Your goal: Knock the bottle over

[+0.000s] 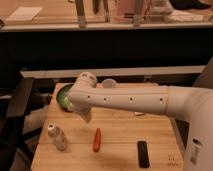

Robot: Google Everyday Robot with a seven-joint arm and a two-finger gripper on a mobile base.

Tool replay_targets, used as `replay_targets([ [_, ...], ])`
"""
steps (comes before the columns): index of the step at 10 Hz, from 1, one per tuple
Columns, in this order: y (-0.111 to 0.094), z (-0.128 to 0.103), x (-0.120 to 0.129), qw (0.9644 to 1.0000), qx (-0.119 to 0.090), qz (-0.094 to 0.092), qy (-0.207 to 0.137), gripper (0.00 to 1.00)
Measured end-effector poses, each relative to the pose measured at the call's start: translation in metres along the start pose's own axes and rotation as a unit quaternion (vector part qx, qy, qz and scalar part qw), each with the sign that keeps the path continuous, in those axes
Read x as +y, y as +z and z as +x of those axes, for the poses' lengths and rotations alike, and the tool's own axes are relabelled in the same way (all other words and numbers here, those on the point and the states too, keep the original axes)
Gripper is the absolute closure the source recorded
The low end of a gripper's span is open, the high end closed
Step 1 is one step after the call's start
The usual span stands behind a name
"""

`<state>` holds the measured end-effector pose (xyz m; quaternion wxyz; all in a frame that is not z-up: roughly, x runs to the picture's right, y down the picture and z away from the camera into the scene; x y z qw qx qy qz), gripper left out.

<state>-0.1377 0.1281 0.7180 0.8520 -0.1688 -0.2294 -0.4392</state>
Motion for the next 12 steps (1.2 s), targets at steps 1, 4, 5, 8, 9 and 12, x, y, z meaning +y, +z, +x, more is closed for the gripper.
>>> replay_targets([
  [1, 0.001, 0.0, -0.001, 1.0, -0.001, 0.001, -0.002, 0.38],
  [4, 0.003, -0.002, -0.005, 0.9999, -0.005, 0.003, -0.013, 0.69],
  [5, 0.004, -0.002, -0.006, 0.9999, -0.005, 0.003, -0.015, 0.75],
  [8, 0.008, -0.007, -0.014, 0.9993, -0.012, 0.003, -0.036, 1.0],
  [9, 0.01, -0.012, -0.02, 0.9988, -0.015, 0.002, -0.047, 1.0],
  [12, 0.013, -0.017, -0.025, 0.9976, -0.022, 0.001, -0.065, 1.0],
])
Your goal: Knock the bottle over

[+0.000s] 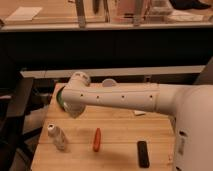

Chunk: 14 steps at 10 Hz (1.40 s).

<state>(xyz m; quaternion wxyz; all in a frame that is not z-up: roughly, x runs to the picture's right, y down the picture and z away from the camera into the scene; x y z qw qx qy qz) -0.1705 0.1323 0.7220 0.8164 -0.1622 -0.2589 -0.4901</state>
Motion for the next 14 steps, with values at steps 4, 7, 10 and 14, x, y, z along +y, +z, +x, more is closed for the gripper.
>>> replay_targets([
  [4, 0.005, -0.012, -0.013, 0.9995, -0.012, -0.001, -0.03, 1.0],
  [7, 0.008, -0.02, -0.019, 0.9984, -0.025, -0.002, -0.05, 1.0],
  [10, 0.011, -0.029, -0.025, 0.9973, -0.034, -0.004, -0.065, 1.0],
  [14, 0.013, -0.044, -0.032, 0.9948, -0.046, -0.006, -0.091, 1.0],
])
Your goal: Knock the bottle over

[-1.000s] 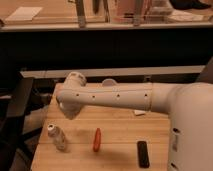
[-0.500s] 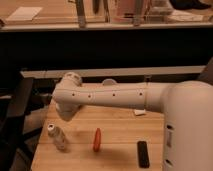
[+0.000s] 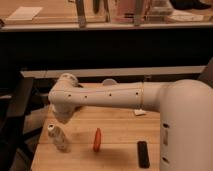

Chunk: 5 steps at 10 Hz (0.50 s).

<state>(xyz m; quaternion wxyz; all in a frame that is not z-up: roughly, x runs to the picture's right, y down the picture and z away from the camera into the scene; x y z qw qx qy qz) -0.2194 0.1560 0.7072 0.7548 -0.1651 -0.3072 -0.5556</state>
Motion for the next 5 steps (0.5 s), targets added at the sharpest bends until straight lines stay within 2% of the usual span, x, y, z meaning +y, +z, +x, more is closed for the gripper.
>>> replay_targets([
  [5, 0.003, -0.016, -0.015, 0.9996, -0.008, -0.001, -0.029, 1.0],
])
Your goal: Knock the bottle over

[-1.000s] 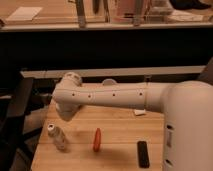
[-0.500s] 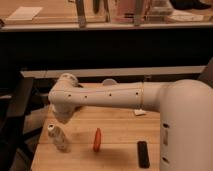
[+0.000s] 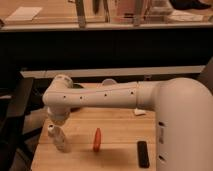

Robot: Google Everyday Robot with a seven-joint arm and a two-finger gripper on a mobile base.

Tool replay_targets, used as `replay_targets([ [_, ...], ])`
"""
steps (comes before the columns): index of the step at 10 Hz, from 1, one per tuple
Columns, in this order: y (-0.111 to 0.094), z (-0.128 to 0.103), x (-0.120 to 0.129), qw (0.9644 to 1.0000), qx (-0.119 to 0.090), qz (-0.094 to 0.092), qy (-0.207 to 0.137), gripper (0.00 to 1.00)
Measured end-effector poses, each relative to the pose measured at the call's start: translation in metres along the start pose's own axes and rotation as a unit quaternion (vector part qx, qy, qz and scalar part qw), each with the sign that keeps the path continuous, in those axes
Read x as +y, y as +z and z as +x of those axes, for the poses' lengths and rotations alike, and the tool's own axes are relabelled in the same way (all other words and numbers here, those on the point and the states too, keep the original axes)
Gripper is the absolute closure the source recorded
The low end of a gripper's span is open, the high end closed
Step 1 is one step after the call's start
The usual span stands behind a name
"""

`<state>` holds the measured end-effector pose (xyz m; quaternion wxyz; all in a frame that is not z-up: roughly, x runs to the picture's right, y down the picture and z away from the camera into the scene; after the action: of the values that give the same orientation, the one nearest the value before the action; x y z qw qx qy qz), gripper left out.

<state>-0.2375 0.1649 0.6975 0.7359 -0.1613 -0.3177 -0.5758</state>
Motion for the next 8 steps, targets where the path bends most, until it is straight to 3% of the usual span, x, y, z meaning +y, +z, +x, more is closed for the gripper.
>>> replay_targets([
  [8, 0.0038, -0.004, -0.0113, 0.9999, -0.001, 0.005, -0.012, 1.0],
])
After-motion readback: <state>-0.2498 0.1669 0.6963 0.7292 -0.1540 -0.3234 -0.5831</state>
